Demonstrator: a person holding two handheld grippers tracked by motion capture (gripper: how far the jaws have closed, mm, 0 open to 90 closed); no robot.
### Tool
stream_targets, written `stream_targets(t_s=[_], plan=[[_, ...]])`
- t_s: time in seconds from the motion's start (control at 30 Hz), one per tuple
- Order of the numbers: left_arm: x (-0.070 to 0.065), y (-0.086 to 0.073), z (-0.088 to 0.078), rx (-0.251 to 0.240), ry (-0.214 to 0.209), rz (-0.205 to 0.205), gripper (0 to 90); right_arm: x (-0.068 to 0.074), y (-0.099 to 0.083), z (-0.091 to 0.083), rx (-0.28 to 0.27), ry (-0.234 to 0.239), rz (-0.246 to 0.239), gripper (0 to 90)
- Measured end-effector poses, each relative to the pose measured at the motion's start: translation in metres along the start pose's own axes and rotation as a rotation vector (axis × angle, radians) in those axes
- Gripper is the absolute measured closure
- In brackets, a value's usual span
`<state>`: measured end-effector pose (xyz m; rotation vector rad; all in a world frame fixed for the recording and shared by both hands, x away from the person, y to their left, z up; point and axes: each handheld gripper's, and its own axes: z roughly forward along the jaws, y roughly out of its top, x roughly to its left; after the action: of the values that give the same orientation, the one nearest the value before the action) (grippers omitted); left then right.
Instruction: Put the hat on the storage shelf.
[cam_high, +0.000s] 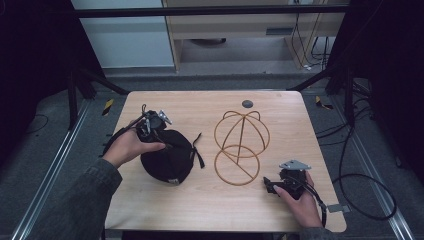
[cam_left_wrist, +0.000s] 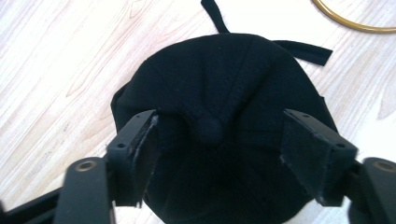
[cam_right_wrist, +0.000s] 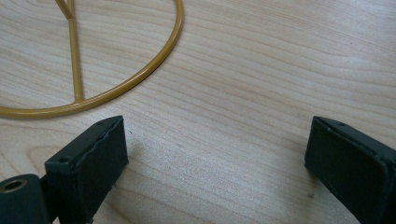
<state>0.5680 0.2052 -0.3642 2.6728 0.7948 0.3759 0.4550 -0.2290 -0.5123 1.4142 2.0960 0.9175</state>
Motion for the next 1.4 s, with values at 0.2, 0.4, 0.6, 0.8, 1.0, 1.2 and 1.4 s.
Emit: stream_targets(t_s=[0.2,0.4,0.6,0.8,1.0,1.2,1.4], plan=[[0.005,-0.004,0.008,0.003,-0.045,-0.014,38.7,0.000,0.000,0.000,-0.001,0.000,-0.002,5.9],[0.006,-0.006,0.014,0.012,-0.041,-0.019,47.1,0.000,0.000,0.000,-0.001,-0.001,-0.003,5.9],[0.009,-0.005,0.015,0.018,-0.051,-0.033,54.8,0.000,0.000,0.000,0.000,0.000,0.000,5.9],[0.009,-0.007,0.018,0.015,-0.054,-0.040,59.4,0.000,0.000,0.000,0.000,0.001,0.000,5.9],[0.006,-0.010,0.020,0.006,-0.065,-0.032,71.7,0.000,0.000,0.000,0.000,0.000,0.000,5.9],[0.003,-0.016,0.013,-0.041,-0.058,-0.032,73.1,0.000,0.000,0.000,0.001,0.002,0.002,5.9],[0.004,-0.023,0.001,-0.087,-0.044,-0.029,73.4,0.000,0.000,0.000,0.001,0.002,0.002,5.9]])
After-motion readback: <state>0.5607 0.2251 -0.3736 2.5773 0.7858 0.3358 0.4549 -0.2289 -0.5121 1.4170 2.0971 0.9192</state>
